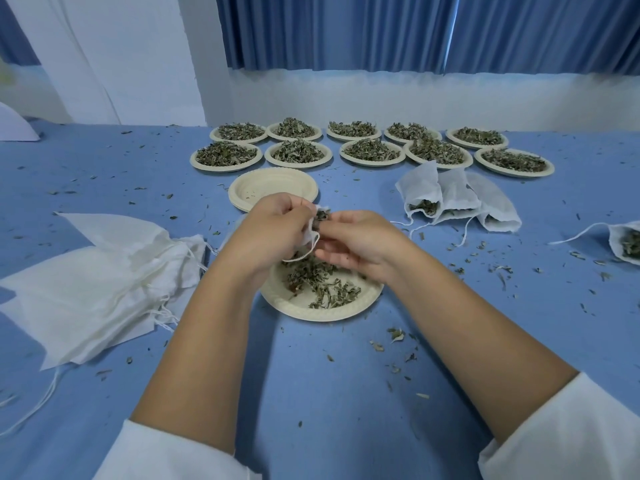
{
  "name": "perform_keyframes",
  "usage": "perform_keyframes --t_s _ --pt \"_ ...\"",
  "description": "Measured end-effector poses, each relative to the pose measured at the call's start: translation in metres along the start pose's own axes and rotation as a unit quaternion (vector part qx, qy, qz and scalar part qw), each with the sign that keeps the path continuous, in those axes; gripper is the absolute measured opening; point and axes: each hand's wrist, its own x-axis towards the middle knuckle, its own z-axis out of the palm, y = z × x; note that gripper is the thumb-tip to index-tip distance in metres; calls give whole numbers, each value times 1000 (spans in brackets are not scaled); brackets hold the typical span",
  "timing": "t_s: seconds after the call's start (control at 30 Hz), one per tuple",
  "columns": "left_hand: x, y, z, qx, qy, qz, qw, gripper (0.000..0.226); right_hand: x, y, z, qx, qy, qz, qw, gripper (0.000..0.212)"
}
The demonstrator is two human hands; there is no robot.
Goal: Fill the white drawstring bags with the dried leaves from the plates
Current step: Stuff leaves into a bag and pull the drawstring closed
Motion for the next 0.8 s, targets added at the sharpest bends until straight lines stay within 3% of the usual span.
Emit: perform_keyframes --t_s 0.23,0.3,0.37,0.43,0.5,0.67,0.8 --pt "-1 2 0 -4 3 13 1000 20 5 1 -3 -116 73 -39 990 15" --pt "0 1 2 16 11 28 999 18 5 1 -3 -225 131 -80 962 18" --pt "1 -2 4 44 16 41 998 17 6 1 -5 -356 191 -126 906 21" --pt "3 -6 7 69 27 53 996 17 5 1 -5 -410 205 -152 876 24" --pt "5 -6 7 71 48 57 995 19 6 1 -5 -410 191 -161 877 23" --pt "4 -2 1 -23 89 36 995 22 -3 -10 -8 -288 117 -136 941 25" --pt "2 0 0 -56 104 29 993 30 -11 -17 -7 -255 105 -184 943 23"
